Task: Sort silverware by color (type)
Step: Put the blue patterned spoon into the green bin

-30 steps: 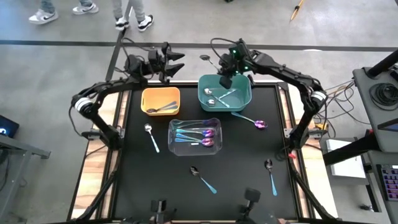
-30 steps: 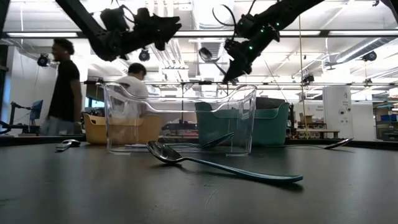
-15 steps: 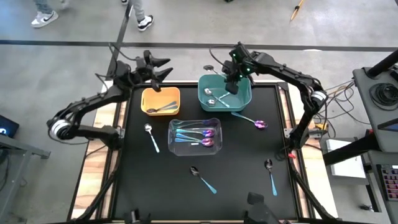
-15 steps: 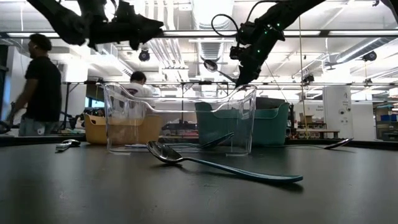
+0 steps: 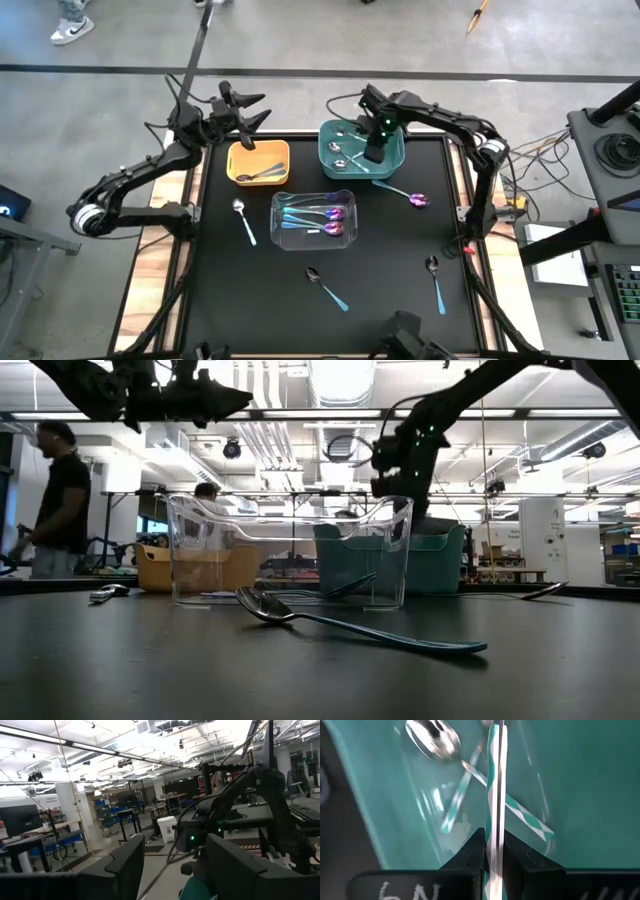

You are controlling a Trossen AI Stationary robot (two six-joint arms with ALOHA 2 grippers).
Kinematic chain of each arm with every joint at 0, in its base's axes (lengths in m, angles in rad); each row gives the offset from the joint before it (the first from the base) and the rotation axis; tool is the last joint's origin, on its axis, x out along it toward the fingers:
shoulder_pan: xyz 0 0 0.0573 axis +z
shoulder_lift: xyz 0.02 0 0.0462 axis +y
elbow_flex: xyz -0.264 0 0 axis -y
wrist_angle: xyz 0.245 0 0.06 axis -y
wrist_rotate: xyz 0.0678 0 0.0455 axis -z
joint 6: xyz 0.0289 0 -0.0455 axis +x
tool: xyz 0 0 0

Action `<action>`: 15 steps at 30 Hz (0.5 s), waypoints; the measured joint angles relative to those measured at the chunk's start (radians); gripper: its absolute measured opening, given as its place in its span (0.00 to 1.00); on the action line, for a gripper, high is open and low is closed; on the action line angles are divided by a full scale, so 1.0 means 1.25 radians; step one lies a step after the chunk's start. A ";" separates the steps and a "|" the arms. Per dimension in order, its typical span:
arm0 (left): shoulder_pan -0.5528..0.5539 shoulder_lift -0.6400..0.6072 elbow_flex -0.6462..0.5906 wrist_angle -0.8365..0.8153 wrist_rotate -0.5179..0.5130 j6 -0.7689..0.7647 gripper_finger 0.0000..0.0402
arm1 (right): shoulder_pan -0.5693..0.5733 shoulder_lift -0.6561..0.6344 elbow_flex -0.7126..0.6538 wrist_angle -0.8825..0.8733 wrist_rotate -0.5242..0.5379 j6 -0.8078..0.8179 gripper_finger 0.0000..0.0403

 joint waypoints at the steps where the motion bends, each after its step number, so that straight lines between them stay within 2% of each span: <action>1: 0.000 0.000 0.000 -0.003 0.000 0.002 0.48 | 0.000 0.008 0.000 0.000 0.001 0.000 0.06; 15: 0.000 0.000 0.000 -0.008 0.000 0.003 0.48 | 0.004 0.067 0.000 0.003 0.016 -0.022 0.08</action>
